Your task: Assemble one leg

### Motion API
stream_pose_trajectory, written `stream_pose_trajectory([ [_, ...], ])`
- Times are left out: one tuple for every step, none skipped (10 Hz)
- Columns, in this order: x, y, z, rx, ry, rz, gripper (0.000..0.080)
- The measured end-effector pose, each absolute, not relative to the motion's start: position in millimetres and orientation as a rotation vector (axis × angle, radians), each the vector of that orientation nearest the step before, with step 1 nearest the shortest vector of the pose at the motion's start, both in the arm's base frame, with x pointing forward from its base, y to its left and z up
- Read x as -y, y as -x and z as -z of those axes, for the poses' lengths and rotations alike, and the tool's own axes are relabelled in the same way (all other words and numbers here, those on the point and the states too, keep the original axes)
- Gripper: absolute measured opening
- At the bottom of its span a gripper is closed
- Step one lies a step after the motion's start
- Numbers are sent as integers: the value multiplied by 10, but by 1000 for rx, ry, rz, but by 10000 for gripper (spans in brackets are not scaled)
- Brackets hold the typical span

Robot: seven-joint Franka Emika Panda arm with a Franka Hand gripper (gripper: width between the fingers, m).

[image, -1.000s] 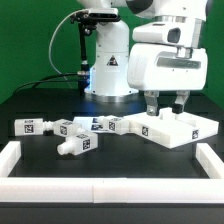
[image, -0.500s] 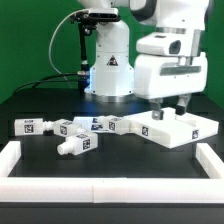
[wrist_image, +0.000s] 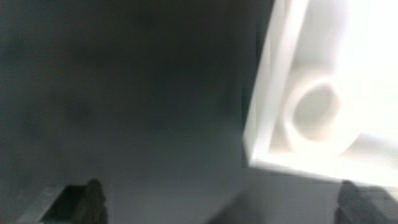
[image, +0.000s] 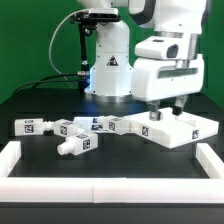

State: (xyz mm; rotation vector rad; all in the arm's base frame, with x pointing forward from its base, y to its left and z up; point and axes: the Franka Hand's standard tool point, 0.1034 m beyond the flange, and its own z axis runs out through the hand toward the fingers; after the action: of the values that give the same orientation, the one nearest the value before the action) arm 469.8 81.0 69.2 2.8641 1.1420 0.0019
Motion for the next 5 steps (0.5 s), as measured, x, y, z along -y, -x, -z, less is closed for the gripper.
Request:
stream_pose_trajectory([
  [-707,-4480,-626,-1146,-2888,24,650],
  [-609,-4312,-518,-1120,-2924,62,650],
  [-582,-4256,-460,-1068,-2960,108,650],
  [-611,-4308,-488,-1079,-2954,93,650],
  [-615,-4306,-483,-1079,-2954,93,650],
])
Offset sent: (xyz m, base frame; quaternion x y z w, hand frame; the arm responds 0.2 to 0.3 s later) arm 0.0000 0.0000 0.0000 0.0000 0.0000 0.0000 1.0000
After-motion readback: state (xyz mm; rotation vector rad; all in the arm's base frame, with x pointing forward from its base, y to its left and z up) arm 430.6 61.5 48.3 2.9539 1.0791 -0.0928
